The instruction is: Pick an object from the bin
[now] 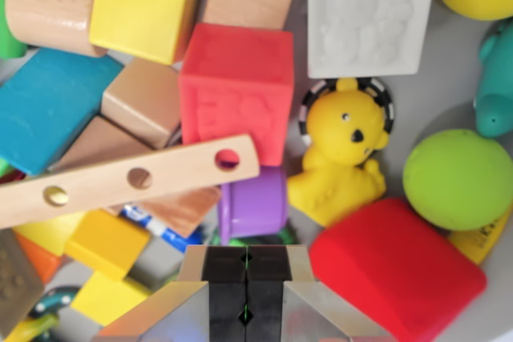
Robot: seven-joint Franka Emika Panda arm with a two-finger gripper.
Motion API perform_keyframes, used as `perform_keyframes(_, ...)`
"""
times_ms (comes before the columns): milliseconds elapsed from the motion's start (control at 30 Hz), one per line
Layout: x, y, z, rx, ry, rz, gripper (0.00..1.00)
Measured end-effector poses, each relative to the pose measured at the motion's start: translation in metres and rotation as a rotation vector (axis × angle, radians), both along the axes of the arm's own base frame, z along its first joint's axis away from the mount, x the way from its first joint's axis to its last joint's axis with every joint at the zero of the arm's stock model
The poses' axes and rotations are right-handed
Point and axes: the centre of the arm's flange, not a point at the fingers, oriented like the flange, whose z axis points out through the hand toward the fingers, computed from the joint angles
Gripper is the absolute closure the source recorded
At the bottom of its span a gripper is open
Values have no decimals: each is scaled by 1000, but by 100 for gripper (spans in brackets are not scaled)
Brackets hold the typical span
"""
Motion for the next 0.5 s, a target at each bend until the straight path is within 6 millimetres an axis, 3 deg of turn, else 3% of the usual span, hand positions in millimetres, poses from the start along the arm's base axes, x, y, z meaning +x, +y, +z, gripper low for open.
perform_keyframes(500, -1, -1, 63, 1, 7, -1, 100)
